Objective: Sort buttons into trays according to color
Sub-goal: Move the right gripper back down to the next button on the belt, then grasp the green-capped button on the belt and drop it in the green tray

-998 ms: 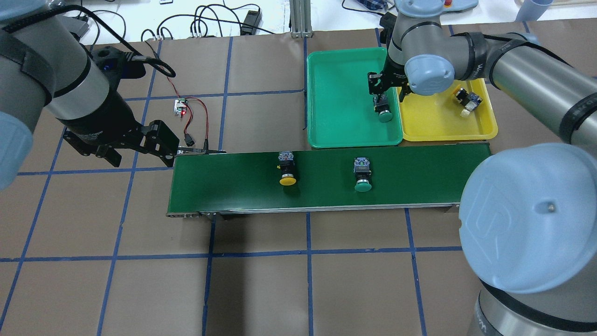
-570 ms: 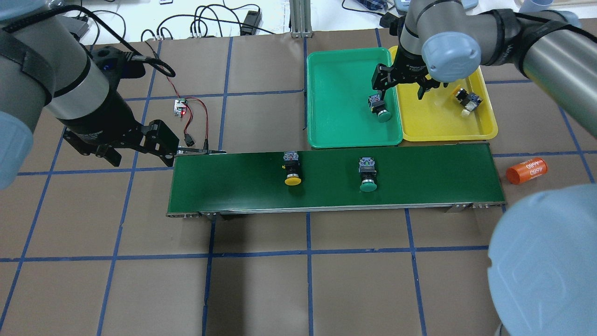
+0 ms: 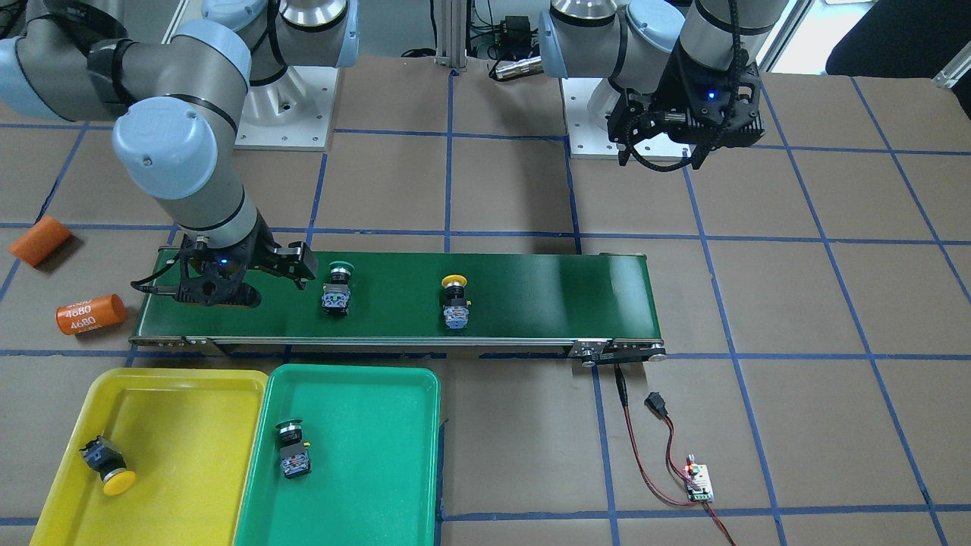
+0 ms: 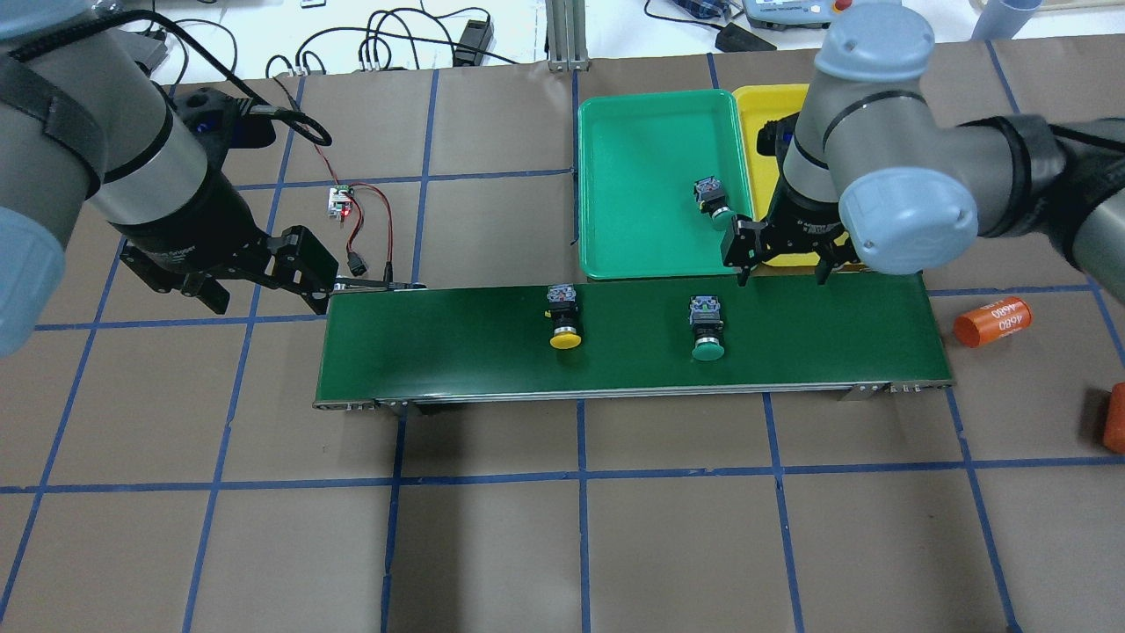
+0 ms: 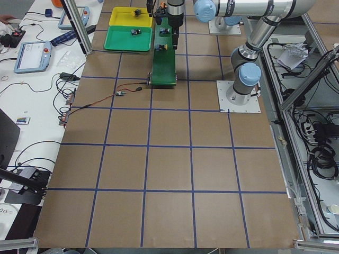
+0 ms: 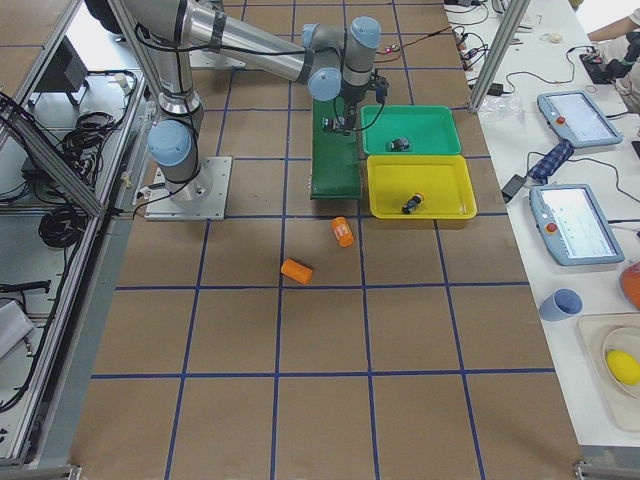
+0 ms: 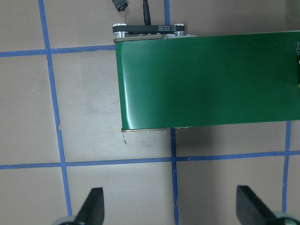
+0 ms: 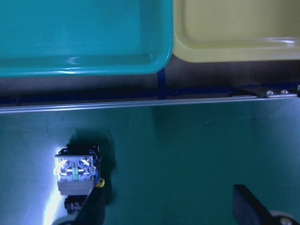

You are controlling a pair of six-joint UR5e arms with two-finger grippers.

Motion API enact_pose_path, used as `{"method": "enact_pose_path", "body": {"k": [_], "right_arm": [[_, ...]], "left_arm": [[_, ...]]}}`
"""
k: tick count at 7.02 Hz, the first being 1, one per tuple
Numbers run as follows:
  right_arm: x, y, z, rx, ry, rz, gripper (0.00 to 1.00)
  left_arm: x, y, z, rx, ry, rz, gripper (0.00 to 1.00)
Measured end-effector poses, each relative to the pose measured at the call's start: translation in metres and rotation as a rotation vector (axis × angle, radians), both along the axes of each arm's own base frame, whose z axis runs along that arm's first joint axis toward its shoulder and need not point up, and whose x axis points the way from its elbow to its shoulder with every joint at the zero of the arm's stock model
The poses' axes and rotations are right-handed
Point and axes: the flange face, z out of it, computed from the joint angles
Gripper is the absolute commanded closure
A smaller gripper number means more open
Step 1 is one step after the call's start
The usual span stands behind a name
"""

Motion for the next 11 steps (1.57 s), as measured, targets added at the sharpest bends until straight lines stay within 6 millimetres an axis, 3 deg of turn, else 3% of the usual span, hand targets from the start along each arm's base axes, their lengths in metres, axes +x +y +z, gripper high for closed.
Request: {"method": "enact_pose_path", "body": {"k": [2, 4, 7, 8, 9, 11], "right_arm": [[0.011, 0.021, -0.019, -0.017, -0.004, -0.023, 0.07], [0.037, 0.024, -0.030, -0.052, -0.005, -0.034, 0.12], [0.045, 0.019, -0.045, -0.052, 0.004, -0.025, 0.52], [0.044, 0.016, -0.051, -0.050, 0.009, -0.023, 0.75], [0.044, 0.015, -0.054, -0.050, 0.012, -0.022, 0.89], [0.043, 0.008, -0.048, -0.067, 0.012, -0.023, 0.89]], "left_arm": [[0.001, 0.000, 0.000, 0.000, -0.001, 0.003, 0.00], [0.001, -0.001, -0.001, 0.000, -0.001, 0.003, 0.00], [0.001, -0.003, -0.004, 0.007, 0.000, 0.005, 0.00], [0.001, -0.005, -0.006, 0.008, 0.001, 0.005, 0.00], [0.001, -0.004, -0.005, 0.007, 0.001, 0.004, 0.00], [0.001, -0.002, -0.006, 0.009, 0.001, 0.004, 0.00]]}}
